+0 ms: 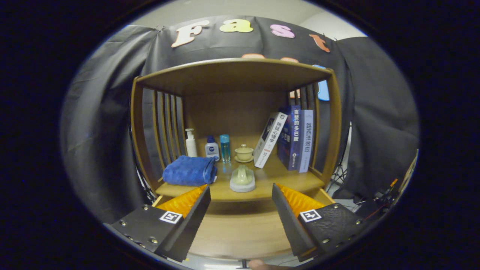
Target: Pull open the drawer, take out the items inside it, and place them on the countertop above the cabinet.
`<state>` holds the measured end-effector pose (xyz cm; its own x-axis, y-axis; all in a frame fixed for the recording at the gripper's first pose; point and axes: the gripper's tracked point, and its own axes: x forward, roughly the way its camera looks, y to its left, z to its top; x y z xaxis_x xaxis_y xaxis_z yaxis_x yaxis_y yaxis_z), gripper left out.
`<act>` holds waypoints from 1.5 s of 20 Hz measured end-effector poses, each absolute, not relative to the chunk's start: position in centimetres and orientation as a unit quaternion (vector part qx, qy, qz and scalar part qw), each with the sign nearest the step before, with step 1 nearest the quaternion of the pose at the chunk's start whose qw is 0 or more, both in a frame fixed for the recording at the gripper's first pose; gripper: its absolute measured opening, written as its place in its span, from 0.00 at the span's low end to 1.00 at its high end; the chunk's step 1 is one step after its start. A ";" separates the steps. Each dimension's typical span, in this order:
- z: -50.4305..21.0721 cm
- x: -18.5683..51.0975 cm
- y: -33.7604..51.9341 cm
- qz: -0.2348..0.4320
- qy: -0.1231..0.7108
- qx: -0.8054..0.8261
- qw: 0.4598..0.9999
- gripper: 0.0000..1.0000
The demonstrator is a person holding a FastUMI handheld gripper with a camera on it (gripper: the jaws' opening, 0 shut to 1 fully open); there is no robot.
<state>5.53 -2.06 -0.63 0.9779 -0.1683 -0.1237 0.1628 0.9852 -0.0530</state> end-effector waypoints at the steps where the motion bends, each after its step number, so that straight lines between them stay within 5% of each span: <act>1: -0.9 4.1 -1.9 -0.082 0.059 -0.018 0.995 0.98; 9: -4.6 -4.3 -1.6 -0.067 0.062 0.011 0.996 0.99; 22: -16.9 -5.5 -2.2 -0.073 0.054 0.054 0.994 1.00; 30: -14.6 -6.1 -3.4 -0.060 0.040 0.094 0.993 1.00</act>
<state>-6.08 -3.37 -14.57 0.9895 -0.1127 -0.0903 0.1275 0.9752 0.1810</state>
